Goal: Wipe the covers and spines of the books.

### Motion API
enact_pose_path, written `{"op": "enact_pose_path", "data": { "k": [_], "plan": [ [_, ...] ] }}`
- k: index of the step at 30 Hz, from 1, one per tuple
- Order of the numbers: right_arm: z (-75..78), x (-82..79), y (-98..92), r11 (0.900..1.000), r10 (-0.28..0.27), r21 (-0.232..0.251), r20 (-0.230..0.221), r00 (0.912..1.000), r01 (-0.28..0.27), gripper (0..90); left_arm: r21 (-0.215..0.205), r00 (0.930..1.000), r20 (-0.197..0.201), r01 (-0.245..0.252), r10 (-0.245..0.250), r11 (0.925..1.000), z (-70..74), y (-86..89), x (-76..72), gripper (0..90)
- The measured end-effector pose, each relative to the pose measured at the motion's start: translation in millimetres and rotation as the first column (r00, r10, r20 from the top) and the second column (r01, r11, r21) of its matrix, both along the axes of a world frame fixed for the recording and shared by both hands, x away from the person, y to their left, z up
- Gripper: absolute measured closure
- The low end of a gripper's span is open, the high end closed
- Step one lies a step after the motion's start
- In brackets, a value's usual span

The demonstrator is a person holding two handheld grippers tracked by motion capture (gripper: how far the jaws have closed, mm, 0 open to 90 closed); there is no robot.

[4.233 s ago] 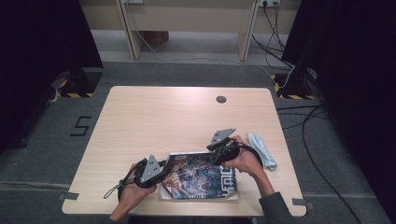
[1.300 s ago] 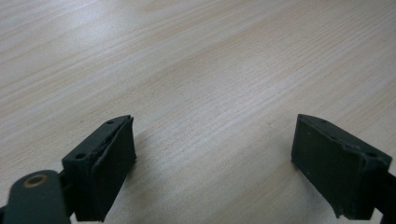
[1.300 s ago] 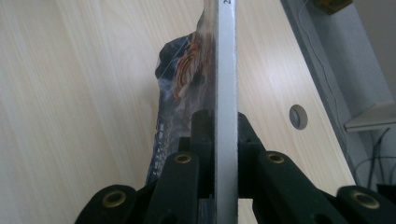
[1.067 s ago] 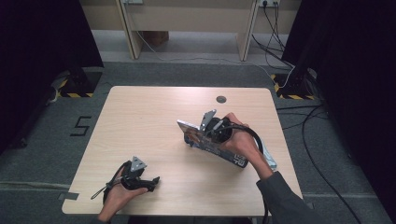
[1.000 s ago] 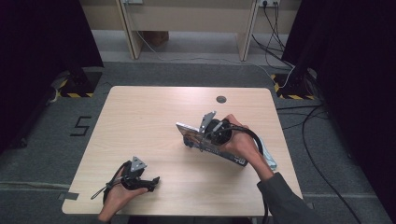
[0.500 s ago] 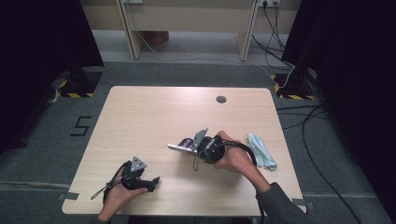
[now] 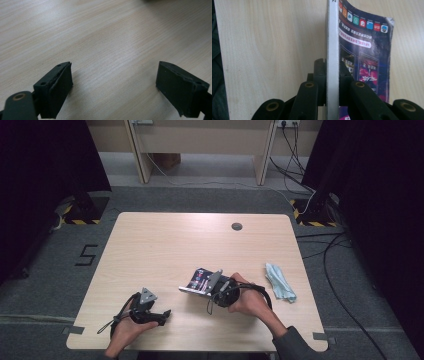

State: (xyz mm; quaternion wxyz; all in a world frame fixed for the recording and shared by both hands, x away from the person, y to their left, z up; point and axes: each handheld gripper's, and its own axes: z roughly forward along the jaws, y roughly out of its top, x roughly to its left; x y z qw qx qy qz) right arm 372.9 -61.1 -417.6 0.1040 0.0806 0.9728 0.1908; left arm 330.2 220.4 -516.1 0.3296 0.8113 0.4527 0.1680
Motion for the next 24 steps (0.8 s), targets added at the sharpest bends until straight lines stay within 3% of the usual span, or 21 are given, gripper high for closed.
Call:
{"op": "enact_pose_path", "data": {
  "k": [8, 13, 15, 24],
  "plan": [
    [-26.6, -11.3, 2.9, 1.000, 0.017, -0.015, -0.007, 0.9998, -0.017, 80.0, 0.000, 1.0000, 0.000, 0.000, 0.000, 1.0000, 0.0, 0.0, -0.1, 12.7],
    [-39.8, -20.0, 3.3, 1.000, 0.011, 0.002, -0.002, 0.9999, -0.011, 76.2, -0.001, 1.0000, 0.000, -0.001, 0.001, 1.0000, 0.0, -1.3, -1.1, 12.6],
    [-42.9, -23.1, 2.5, 1.000, 0.011, 0.012, 0.013, 0.9998, -0.011, 74.6, 0.002, 1.0000, -0.002, 0.005, -0.005, 1.0000, 0.2, -1.7, -1.3, 12.6],
    [-55.2, -32.5, -0.1, 1.000, -0.011, 0.029, -0.007, 0.9999, 0.011, 64.4, -0.002, 0.9999, 0.000, 0.015, -0.015, 0.9999, 0.1, -1.9, -1.4, 12.7]
  ]
}}
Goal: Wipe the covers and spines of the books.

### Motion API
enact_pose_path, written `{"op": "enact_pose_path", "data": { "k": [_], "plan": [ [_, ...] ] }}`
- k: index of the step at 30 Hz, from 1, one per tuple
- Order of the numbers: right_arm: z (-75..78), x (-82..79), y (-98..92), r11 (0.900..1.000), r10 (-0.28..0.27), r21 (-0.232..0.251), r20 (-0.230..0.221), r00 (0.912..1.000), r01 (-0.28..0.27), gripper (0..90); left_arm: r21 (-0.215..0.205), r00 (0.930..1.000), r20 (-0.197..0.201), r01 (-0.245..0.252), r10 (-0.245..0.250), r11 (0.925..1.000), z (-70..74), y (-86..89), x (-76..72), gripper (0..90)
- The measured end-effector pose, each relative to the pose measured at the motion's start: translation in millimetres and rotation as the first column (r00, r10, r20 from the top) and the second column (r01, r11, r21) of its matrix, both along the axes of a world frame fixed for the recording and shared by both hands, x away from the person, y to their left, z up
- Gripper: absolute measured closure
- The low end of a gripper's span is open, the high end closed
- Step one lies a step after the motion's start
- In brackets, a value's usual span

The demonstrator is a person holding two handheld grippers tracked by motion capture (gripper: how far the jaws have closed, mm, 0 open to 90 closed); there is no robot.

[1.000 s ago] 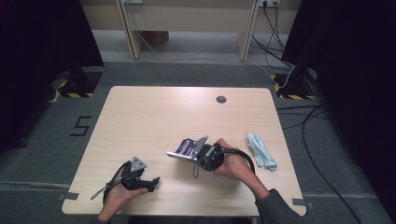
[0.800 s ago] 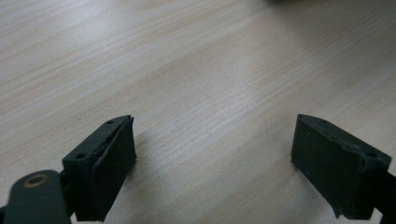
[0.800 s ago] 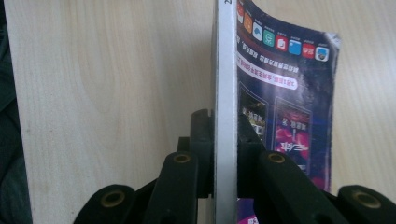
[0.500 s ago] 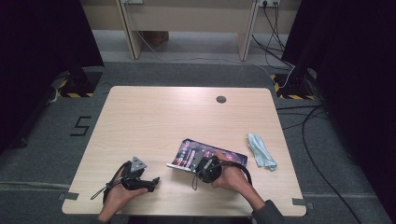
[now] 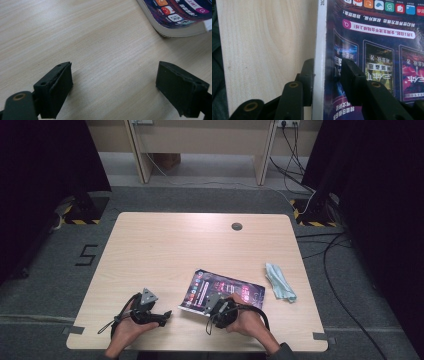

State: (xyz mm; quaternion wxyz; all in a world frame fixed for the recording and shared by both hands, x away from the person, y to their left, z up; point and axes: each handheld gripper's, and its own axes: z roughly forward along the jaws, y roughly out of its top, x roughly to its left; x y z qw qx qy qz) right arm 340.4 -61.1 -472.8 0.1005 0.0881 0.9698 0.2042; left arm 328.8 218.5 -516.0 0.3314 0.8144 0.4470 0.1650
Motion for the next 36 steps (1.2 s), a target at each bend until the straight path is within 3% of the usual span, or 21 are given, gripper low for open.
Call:
{"op": "enact_pose_path", "data": {
  "k": [9, 12, 17, 21, 24, 27, 30, 33, 34, 36],
  "plan": [
    [-4.9, -3.5, -0.3, 1.000, -0.008, 0.020, -0.031, 0.9995, 0.008, 53.8, 0.000, 1.0000, 0.000, -0.001, 0.001, 1.0000, 0.0, -0.2, -0.2, 12.7],
    [-5.7, -3.6, -2.0, 0.999, -0.018, 0.038, -0.068, 0.9975, 0.021, 49.2, -0.001, 1.0000, 0.000, -0.001, 0.001, 1.0000, 0.0, -0.1, -0.2, 12.7],
    [-7.8, -5.7, -5.0, 0.998, -0.030, 0.059, -0.076, 0.9967, 0.035, 47.9, 0.002, 1.0000, -0.002, 0.002, -0.002, 1.0000, 0.3, 0.0, 0.1, 12.7],
    [-8.5, -6.5, -8.7, 0.995, -0.044, 0.089, -0.112, 0.9927, 0.054, 46.9, 0.000, 1.0000, 0.000, 0.001, -0.001, 1.0000, 0.1, -0.1, 0.0, 12.8],
    [-6.8, -8.1, -15.6, 0.991, -0.056, 0.116, -0.101, 0.9933, 0.068, 46.0, 0.002, 1.0000, -0.002, 0.003, -0.003, 1.0000, 0.5, -0.4, 0.2, 13.1],
    [-0.5, -8.6, -26.9, 0.982, -0.111, 0.142, -0.078, 0.9908, 0.121, 43.8, 0.007, 0.9999, -0.003, 0.014, -0.014, 0.9999, 1.1, -0.2, 0.7, 14.1],
    [4.7, -8.2, -43.8, 0.961, -0.200, 0.182, -0.072, 0.9772, 0.210, 42.9, 0.006, 0.9993, 0.000, 0.038, -0.038, 0.9993, 2.0, -1.9, 1.0, 17.4],
    [7.6, -6.1, -64.0, 0.926, -0.307, 0.214, -0.049, 0.9505, 0.310, 41.7, 0.000, 0.9981, 0.018, 0.060, -0.060, 0.9982, 3.3, -5.8, 0.8, 18.9],
    [8.8, -5.4, -71.4, 0.912, -0.343, 0.223, -0.046, 0.9382, 0.344, 41.0, -0.003, 0.9976, 0.021, 0.066, -0.066, 0.9978, 4.4, -6.9, 0.5, 19.6],
    [11.6, -5.5, -86.3, 0.874, -0.420, 0.250, -0.041, 0.9068, 0.416, 40.4, -0.032, 0.9972, 0.034, 0.068, -0.067, 0.9972, 6.0, -9.0, -0.2, 20.1]
  ]
}}
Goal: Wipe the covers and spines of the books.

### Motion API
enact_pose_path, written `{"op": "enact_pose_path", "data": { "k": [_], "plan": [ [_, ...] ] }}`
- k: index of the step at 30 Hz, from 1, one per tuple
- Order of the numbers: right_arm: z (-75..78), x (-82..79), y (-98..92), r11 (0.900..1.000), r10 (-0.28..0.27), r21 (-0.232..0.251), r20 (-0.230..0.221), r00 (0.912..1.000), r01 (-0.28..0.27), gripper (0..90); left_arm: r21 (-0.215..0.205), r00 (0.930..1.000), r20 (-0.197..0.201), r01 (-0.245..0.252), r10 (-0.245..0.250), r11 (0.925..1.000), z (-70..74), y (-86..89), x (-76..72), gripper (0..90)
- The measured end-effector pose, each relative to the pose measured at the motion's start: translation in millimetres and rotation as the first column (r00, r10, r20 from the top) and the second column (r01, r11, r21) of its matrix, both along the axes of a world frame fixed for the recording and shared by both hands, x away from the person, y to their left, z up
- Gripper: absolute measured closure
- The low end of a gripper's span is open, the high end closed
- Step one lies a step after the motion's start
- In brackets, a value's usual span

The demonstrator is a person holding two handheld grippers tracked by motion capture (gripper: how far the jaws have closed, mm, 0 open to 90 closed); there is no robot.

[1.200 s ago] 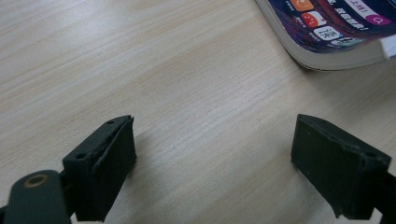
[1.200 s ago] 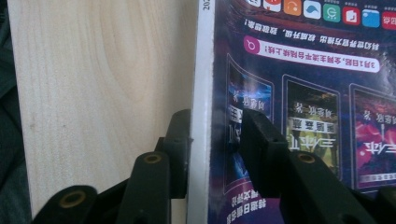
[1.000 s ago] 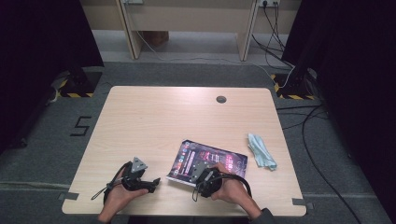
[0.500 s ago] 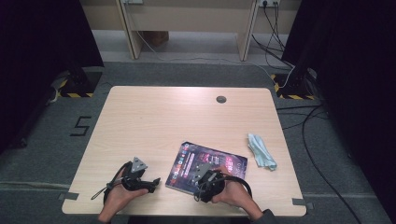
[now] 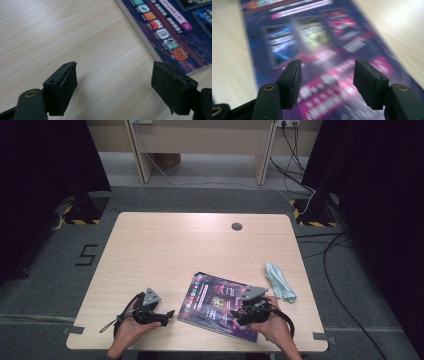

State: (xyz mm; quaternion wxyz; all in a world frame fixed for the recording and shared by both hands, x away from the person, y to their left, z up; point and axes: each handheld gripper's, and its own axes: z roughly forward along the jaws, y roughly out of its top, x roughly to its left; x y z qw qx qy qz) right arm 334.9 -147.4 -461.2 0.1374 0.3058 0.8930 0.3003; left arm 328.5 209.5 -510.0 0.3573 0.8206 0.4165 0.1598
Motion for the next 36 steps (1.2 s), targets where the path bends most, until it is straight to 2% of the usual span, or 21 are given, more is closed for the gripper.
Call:
{"op": "enact_pose_path", "data": {
  "k": [2, 4, 5, 9, 14, 17, 21, 23, 25, 27, 30, 31, 33, 34, 36],
  "plan": [
    [2.0, -1.8, -15.6, 0.995, -0.091, 0.039, 0.000, 0.9959, 0.091, 38.8, -0.039, 1.0000, -0.002, 0.004, -0.004, 0.9992, 1.6, -0.9, -0.4, 20.6],
    [2.3, -4.5, -26.0, 0.988, -0.141, 0.058, -0.005, 0.9900, 0.141, 37.9, -0.097, 1.0000, -0.004, 0.003, -0.003, 0.9953, 4.0, -2.6, -1.5, 21.5],
    [1.7, -6.8, -30.8, 0.984, -0.167, 0.065, -0.007, 0.9860, 0.167, 37.1, -0.110, 1.0000, -0.002, 0.008, -0.008, 0.9939, 5.1, -4.4, -2.5, 21.9],
    [-4.9, -14.1, -43.7, 0.971, -0.228, 0.061, -0.039, 0.9728, 0.230, 35.9, -0.102, 0.9985, 0.003, 0.054, -0.054, 0.9933, 5.7, -14.2, -6.6, 26.5],
    [-10.4, -22.1, -48.2, 0.965, -0.252, 0.059, -0.075, 0.9649, 0.256, 34.2, -0.137, 0.9944, 0.003, 0.105, -0.105, 0.9851, 6.6, -26.2, -10.0, 36.6],
    [-14.9, -25.8, -50.7, 0.958, -0.277, 0.055, -0.096, 0.9560, 0.283, 33.4, -0.125, 0.9918, -0.012, 0.125, -0.127, 0.9843, 4.8, -32.7, -10.9, 37.9],
    [-22.5, -26.6, -50.2, 0.956, -0.285, 0.035, -0.122, 0.9508, 0.291, 33.1, -0.122, 0.9895, -0.028, 0.138, -0.142, 0.9830, 3.0, -37.7, -11.2, 40.1],
    [-25.8, -26.3, -46.5, 0.962, -0.267, 0.027, -0.126, 0.9555, 0.272, 33.0, -0.113, 0.9871, -0.039, 0.150, -0.155, 0.9822, 1.6, -39.4, -11.6, 40.9],
    [-28.7, -26.5, -41.9, 0.964, -0.259, 0.018, -0.132, 0.9567, 0.264, 31.0, -0.099, 0.9850, -0.048, 0.161, -0.166, 0.9820, 0.1, -41.4, -12.0, 41.5],
    [-29.3, -24.9, -40.3, 0.966, -0.255, 0.009, -0.119, 0.9596, 0.258, 29.7, -0.096, 0.9854, -0.049, 0.158, -0.163, 0.9829, 0.3, -41.8, -12.4, 41.1],
    [-30.1, -23.1, -39.0, 0.964, -0.261, 0.013, -0.118, 0.9582, 0.264, 28.6, -0.101, 0.9861, -0.058, 0.150, -0.156, 0.9836, 0.6, -41.2, -13.4, 42.6],
    [-30.4, -21.1, -39.0, 0.966, -0.257, 0.007, -0.107, 0.9606, 0.259, 28.3, -0.095, 0.9855, -0.059, 0.153, -0.159, 0.9837, 0.8, -41.4, -14.2, 42.3],
    [-30.2, -19.1, -37.7, 0.965, -0.258, 0.009, -0.119, 0.9588, 0.261, 28.3, -0.079, 0.9853, -0.057, 0.156, -0.161, 0.9845, 1.1, -41.9, -16.4, 42.3],
    [-30.3, -16.3, -38.3, 0.969, -0.246, 0.005, -0.108, 0.9632, 0.248, 28.3, -0.075, 0.9852, -0.059, 0.157, -0.161, 0.9848, 1.1, -42.1, -17.6, 42.5],
    [-30.5, -13.0, -37.3, 0.968, -0.248, 0.008, -0.112, 0.9624, 0.250, 28.1, -0.064, 0.9847, -0.062, 0.159, -0.163, 0.9852, 1.7, -42.4, -20.4, 42.2]
  ]
}}
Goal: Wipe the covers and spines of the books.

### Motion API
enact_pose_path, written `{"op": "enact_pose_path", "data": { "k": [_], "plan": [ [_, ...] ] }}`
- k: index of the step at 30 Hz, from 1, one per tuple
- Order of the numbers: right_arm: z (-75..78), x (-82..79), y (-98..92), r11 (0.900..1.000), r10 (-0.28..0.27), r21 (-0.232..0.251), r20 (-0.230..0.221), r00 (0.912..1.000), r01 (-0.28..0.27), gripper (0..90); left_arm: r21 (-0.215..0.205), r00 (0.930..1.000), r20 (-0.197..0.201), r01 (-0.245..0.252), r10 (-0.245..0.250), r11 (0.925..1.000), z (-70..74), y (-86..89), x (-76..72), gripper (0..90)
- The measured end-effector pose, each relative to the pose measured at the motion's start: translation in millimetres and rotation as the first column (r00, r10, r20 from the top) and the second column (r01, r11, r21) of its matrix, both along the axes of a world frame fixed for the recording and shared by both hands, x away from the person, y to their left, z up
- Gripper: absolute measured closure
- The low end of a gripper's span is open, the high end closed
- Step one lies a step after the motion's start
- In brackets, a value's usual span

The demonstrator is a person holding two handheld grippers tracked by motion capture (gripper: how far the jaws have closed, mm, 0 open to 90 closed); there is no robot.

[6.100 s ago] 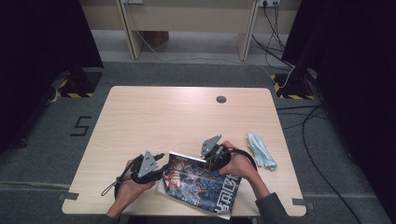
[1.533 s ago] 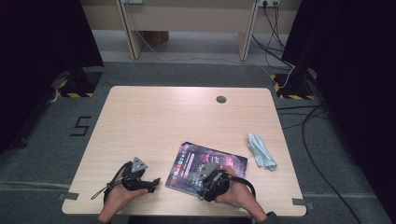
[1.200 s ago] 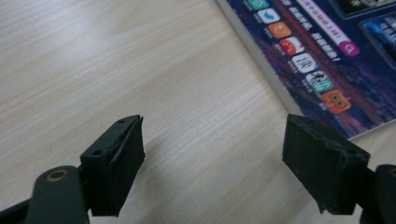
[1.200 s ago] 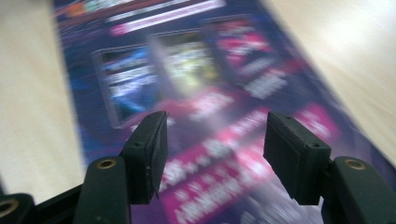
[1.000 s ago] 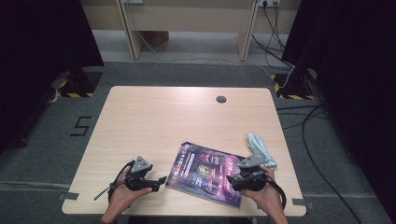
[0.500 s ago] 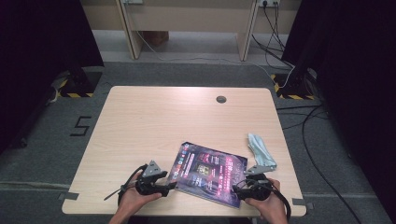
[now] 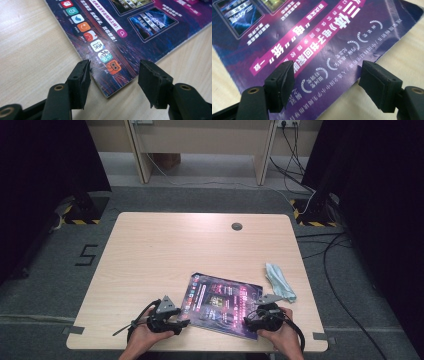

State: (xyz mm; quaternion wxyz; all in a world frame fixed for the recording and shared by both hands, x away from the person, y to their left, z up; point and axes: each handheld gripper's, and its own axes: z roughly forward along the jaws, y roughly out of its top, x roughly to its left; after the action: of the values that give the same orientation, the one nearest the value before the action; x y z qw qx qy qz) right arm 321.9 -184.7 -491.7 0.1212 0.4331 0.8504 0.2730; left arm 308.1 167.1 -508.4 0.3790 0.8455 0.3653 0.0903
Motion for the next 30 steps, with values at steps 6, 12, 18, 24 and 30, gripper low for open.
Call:
{"op": "enact_pose_path", "data": {
  "k": [6, 12, 18, 24, 30],
  "plan": [
    [0.6, 15.3, 3.4, 1.000, 0.018, -0.016, 0.008, 0.9998, -0.017, 28.1, 0.009, 1.0000, -0.003, -0.001, 0.001, 1.0000, 0.7, -0.8, -7.1, 42.0],
    [1.5, 41.8, 6.8, 1.000, 0.011, -0.024, 0.005, 0.9999, -0.011, 28.6, 0.016, 1.0000, -0.007, 0.003, -0.003, 0.9999, 1.0, -4.5, -19.1, 41.2],
    [2.8, 62.4, 13.0, 0.997, -0.004, -0.074, 0.057, 0.9984, 0.008, 29.6, 0.011, 0.9994, -0.014, 0.032, -0.032, 0.9994, 1.3, -14.3, -30.6, 40.7],
    [2.1, 77.2, 28.2, 0.990, -0.050, -0.124, 0.148, 0.9877, 0.068, 33.7, -0.002, 0.9974, -0.017, 0.071, -0.071, 0.9975, 0.9, -25.8, -37.0, 40.3],
    [8.5, 66.5, 26.4, 0.999, -0.020, -0.037, 0.126, 0.9918, 0.025, 33.1, -0.050, 0.9996, -0.013, 0.025, -0.025, 0.9984, 6.6, -14.8, -30.0, 35.2]
  ]
}}
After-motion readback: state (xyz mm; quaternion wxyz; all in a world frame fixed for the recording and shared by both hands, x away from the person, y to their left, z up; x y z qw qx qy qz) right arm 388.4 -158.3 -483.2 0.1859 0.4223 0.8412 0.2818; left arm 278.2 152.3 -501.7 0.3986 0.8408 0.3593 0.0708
